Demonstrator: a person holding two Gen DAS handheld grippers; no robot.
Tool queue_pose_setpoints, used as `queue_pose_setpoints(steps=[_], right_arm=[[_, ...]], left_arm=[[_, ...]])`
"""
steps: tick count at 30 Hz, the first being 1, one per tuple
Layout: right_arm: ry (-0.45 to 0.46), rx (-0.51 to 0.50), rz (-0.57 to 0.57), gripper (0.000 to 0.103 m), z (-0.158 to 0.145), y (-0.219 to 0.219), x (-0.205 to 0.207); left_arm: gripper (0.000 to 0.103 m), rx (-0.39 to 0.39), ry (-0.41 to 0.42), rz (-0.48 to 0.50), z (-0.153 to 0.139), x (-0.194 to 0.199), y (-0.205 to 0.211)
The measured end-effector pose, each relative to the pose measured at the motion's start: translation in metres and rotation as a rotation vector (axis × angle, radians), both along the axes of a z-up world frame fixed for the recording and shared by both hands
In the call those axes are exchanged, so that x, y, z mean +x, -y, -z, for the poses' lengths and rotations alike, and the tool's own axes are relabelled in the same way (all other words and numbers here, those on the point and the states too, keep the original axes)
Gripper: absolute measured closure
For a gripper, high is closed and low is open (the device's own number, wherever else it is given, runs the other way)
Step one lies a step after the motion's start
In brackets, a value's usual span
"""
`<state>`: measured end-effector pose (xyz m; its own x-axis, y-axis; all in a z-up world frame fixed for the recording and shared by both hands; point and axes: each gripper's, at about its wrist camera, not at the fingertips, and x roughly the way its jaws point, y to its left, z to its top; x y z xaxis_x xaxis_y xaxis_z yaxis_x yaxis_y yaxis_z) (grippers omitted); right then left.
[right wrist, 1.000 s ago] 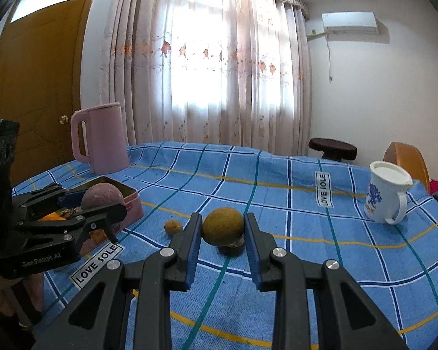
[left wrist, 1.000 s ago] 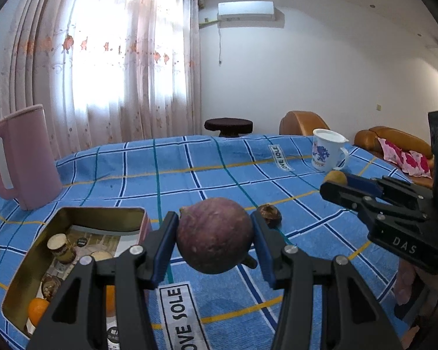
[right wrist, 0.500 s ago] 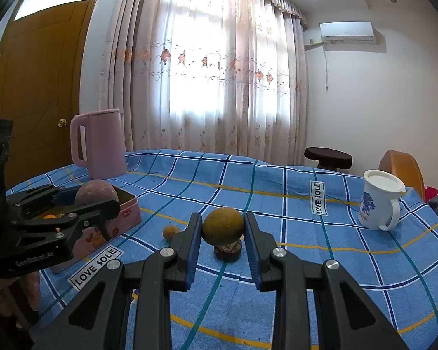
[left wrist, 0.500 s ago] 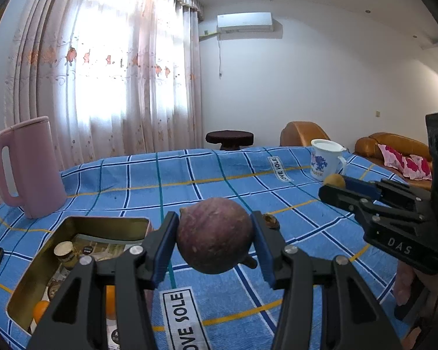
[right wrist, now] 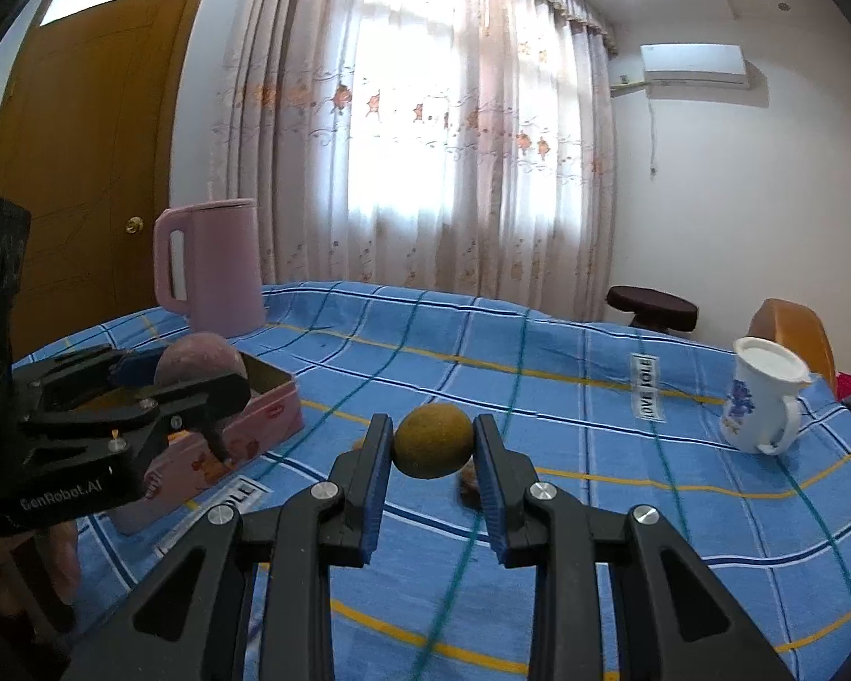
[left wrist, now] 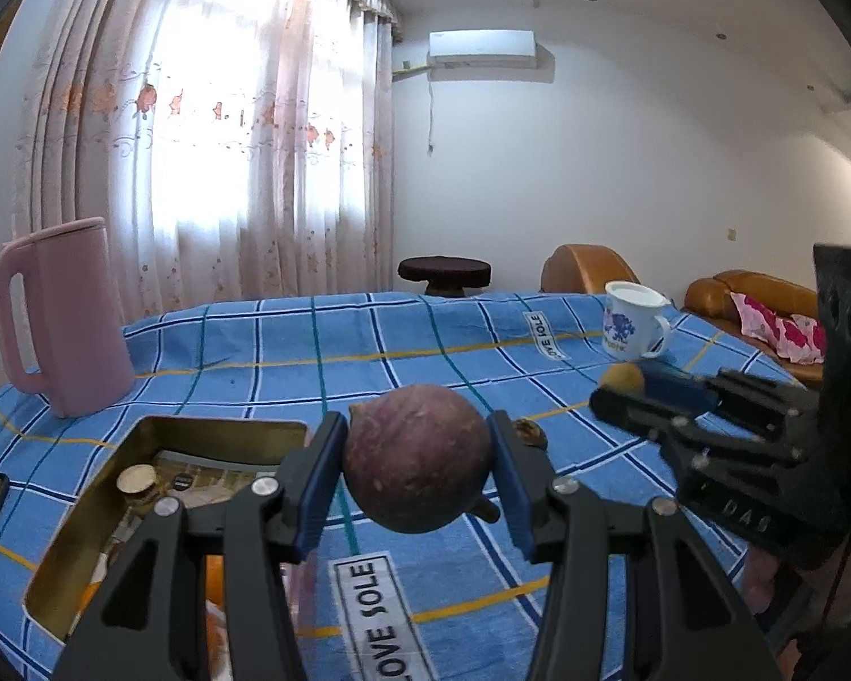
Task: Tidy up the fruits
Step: 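Carry the purple fruit and yellow-brown fruit over the metal tin box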
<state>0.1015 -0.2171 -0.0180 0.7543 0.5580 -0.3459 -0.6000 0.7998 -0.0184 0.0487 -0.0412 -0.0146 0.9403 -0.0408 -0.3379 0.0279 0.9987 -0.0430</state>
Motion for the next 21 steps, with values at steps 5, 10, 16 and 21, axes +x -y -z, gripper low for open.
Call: queue_pose_setpoints(steps=[5, 10, 16, 21], right_arm=[[-0.023, 0.003, -0.048, 0.073, -0.004, -0.024, 0.0], [-0.021, -0.002, -0.11, 0.073, -0.015, -0.054, -0.004], [-0.018, -0.017, -0.189, 0.073, -0.021, -0.094, -0.01], [-0.035, -0.047, -0.257, 0.072, -0.015, -0.128, -0.016]], left_arm=[[0.051, -0.021, -0.005, -0.025, -0.007, -0.005, -0.021], [0.051, -0.039, -0.039, -0.078, -0.01, -0.008, -0.052], [0.051, -0.056, -0.074, -0.139, -0.007, -0.008, -0.087], [0.051, -0.061, -0.116, -0.177, -0.001, -0.006, -0.111]])
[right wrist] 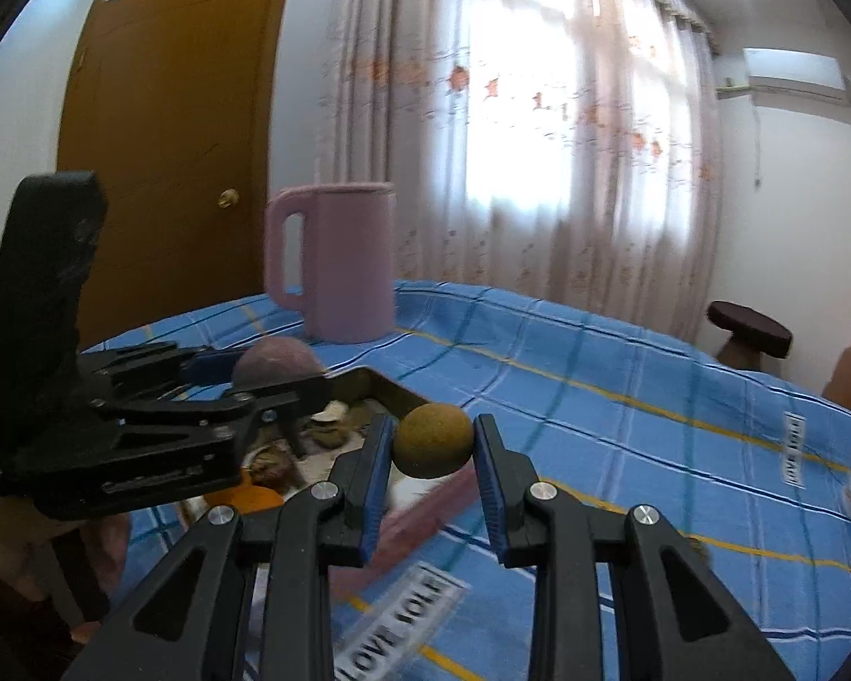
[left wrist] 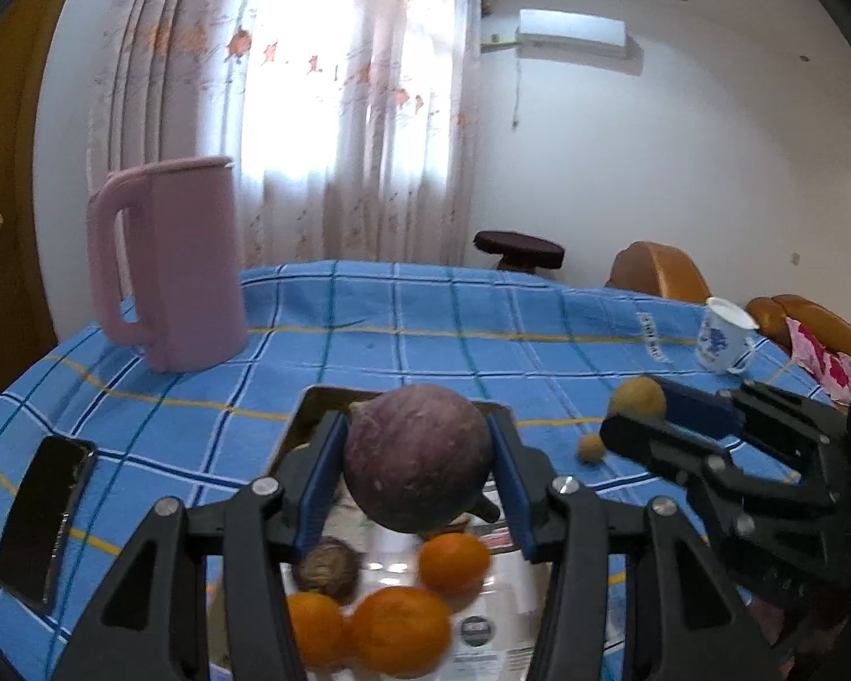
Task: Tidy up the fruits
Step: 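Carry the purple fruit and yellow-brown fruit over the metal tin box, then release both fruits into the box by opening both tools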
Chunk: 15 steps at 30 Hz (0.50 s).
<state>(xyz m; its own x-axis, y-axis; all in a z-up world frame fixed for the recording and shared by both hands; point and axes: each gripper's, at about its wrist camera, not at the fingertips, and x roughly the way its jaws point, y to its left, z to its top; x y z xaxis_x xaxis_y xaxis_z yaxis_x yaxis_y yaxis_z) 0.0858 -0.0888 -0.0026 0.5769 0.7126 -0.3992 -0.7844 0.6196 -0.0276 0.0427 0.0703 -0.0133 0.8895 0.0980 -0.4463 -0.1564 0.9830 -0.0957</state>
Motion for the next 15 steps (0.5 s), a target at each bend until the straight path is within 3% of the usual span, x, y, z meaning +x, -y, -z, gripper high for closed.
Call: queue_pose_setpoints(steps=[10, 15], right_arm=[[-0.037, -0.115, -0.118, 0.072, 0.025, -0.049, -0.019], [-0.106, -0.173, -0.142, 0.072, 0.038, -0.059, -0.016]], left_arm=[[0.051, -0.03, -0.082, -0.049, 0.017, 0.0, -0.036], [0.051, -0.034, -0.133, -0.042, 0.026, 0.005, -0.042]])
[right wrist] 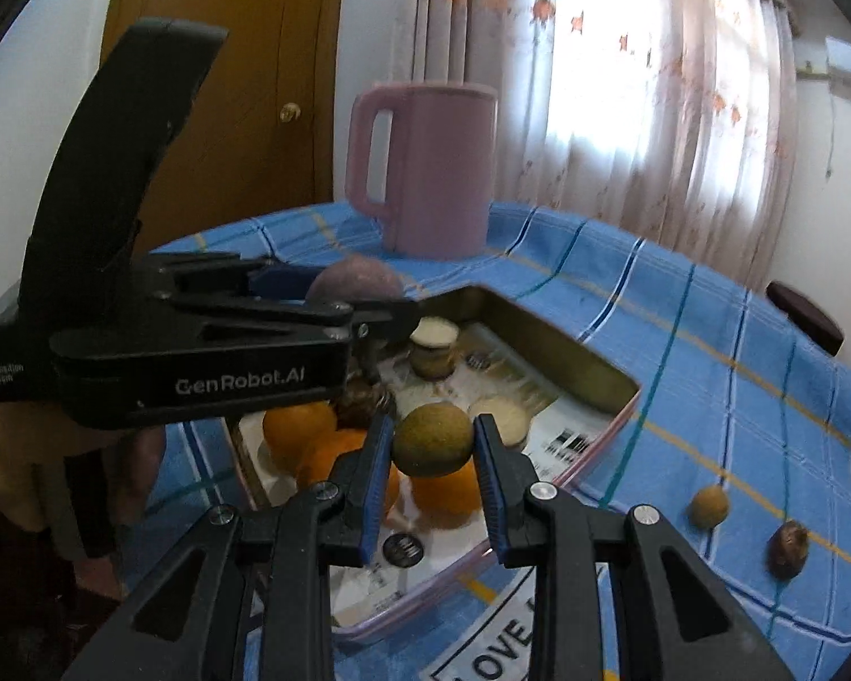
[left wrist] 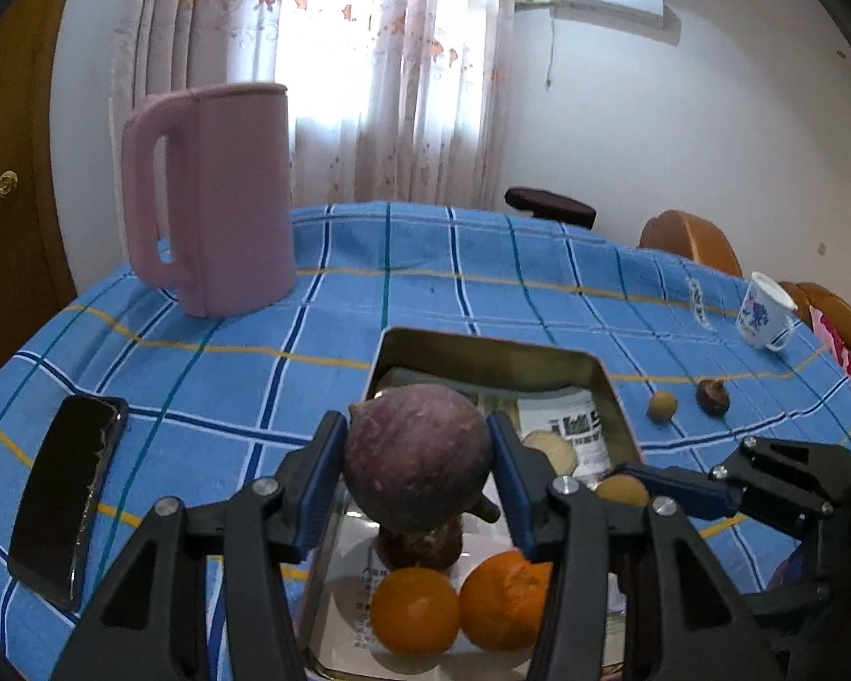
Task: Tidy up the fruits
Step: 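Release both fruits into the box by opening both tools, then grasp a small yellow-brown fruit with the left tool while the right tool grasps the brown fruit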
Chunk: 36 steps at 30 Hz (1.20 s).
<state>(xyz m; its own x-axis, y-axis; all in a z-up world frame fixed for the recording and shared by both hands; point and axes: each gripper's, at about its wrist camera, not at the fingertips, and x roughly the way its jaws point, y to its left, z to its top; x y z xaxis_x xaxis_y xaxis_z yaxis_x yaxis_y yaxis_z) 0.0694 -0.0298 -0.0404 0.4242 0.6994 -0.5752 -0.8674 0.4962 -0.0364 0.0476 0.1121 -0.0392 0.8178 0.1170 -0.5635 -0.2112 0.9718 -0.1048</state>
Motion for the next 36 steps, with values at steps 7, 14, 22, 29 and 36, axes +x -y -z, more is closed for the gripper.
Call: queue_pose_setpoints(steps=[7, 14, 22, 29, 36], right_arm=[[-0.062, -0.046, -0.029, 0.072, 0.007, -0.006, 0.002], [-0.065, -0.009, -0.008, 0.052, 0.004, 0.006, 0.001], [-0.041, 0.022, 0.053, 0.052, -0.005, 0.041, 0.009], [-0.044, 0.058, 0.182, 0.052, -0.01, 0.089, 0.039], [-0.042, 0.026, 0.427, 0.052, -0.009, 0.144, 0.089]], left_arm=[[0.051, -0.016, -0.023, -0.011, 0.008, 0.003, -0.006], [0.026, 0.007, 0.032, -0.028, -0.005, -0.004, 0.004], [0.015, 0.019, 0.073, 0.015, -0.017, 0.001, 0.033], [0.014, 0.042, 0.078, 0.082, -0.025, 0.014, 0.07], [0.012, 0.095, 0.07, 0.157, -0.03, 0.036, 0.118]])
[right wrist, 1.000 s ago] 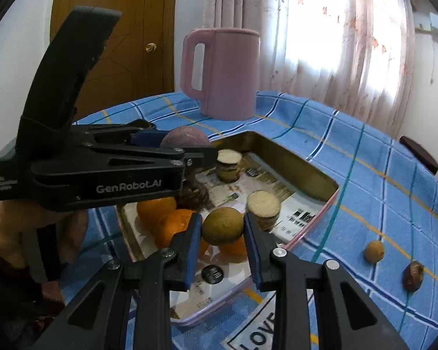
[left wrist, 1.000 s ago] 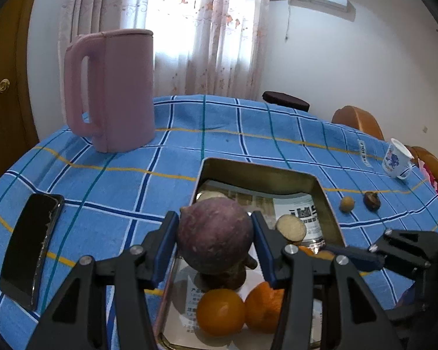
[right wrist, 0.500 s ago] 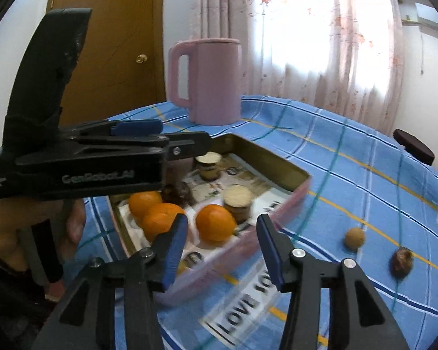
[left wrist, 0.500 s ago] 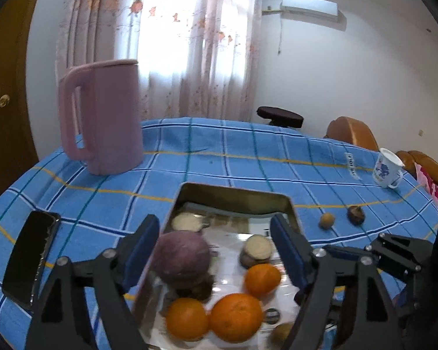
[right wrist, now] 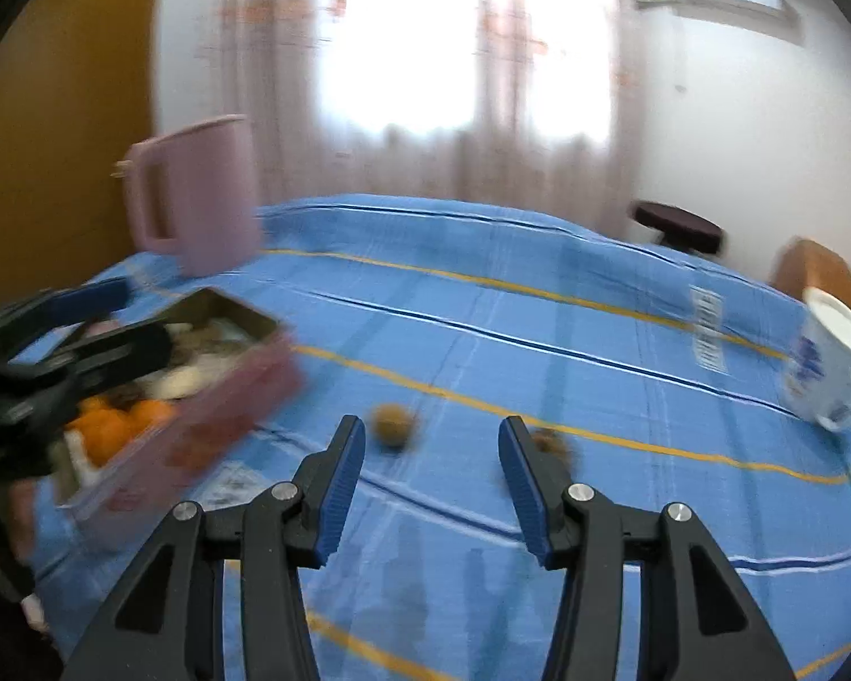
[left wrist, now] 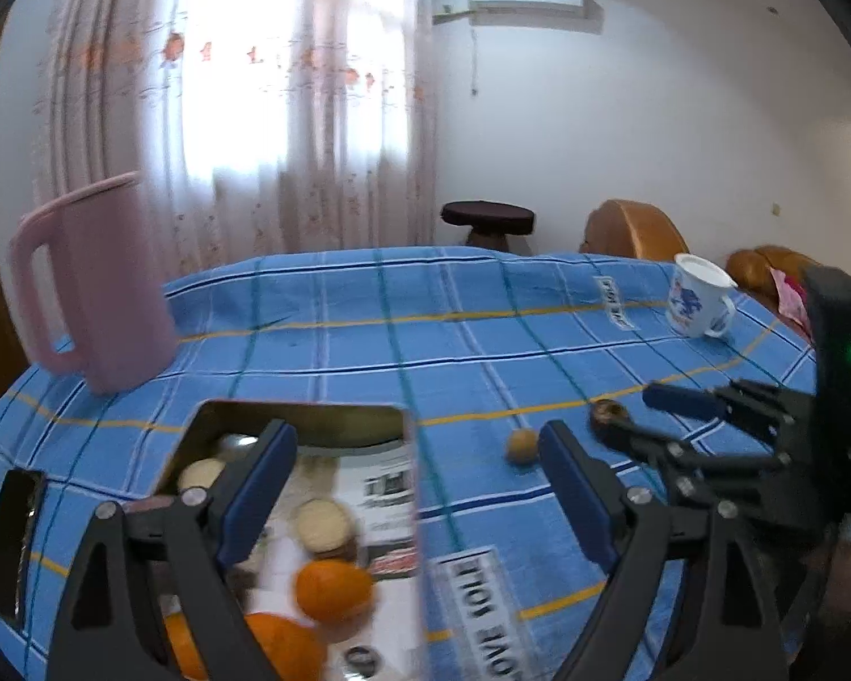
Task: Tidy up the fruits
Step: 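Grasp a small yellow-brown fruit with the left tool while the right tool grasps the brown fruit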
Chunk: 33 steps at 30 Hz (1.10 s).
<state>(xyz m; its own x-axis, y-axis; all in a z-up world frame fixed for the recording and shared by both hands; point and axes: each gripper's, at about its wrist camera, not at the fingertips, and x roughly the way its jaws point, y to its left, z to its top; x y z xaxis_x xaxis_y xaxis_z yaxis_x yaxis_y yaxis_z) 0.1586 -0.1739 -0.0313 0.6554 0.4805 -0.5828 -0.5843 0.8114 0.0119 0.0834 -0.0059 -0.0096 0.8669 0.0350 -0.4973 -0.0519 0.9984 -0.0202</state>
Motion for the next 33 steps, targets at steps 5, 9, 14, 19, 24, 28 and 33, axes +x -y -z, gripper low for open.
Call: queue_pose_setpoints(steps=[5, 9, 14, 19, 24, 28, 33], right_arm=[[-0.063, -0.034, 0.112, 0.052, 0.009, 0.017, 0.039], [-0.116, -0.065, 0.119, 0.052, 0.021, 0.011, 0.058], [-0.184, -0.094, 0.078, 0.052, 0.034, -0.003, 0.072], [-0.24, -0.116, 0.056, 0.063, 0.043, -0.008, 0.08], [-0.203, -0.079, 0.099, 0.063, 0.036, 0.011, 0.072], [-0.183, -0.032, 0.133, 0.063, 0.03, 0.028, 0.069], [-0.153, -0.02, 0.128, 0.063, 0.025, 0.031, 0.063]], left_arm=[[0.009, 0.025, -0.032, 0.042, 0.006, 0.022, 0.029], [0.009, 0.022, -0.08, 0.063, 0.018, 0.04, 0.04], [0.009, 0.018, -0.109, 0.071, 0.026, 0.043, 0.039], [0.009, 0.041, -0.124, 0.07, 0.028, 0.042, 0.042], [0.014, 0.048, -0.16, 0.095, 0.034, 0.053, 0.055], [0.021, 0.047, -0.218, 0.13, 0.042, 0.07, 0.069], [0.042, 0.037, -0.312, 0.124, 0.059, 0.096, 0.072]])
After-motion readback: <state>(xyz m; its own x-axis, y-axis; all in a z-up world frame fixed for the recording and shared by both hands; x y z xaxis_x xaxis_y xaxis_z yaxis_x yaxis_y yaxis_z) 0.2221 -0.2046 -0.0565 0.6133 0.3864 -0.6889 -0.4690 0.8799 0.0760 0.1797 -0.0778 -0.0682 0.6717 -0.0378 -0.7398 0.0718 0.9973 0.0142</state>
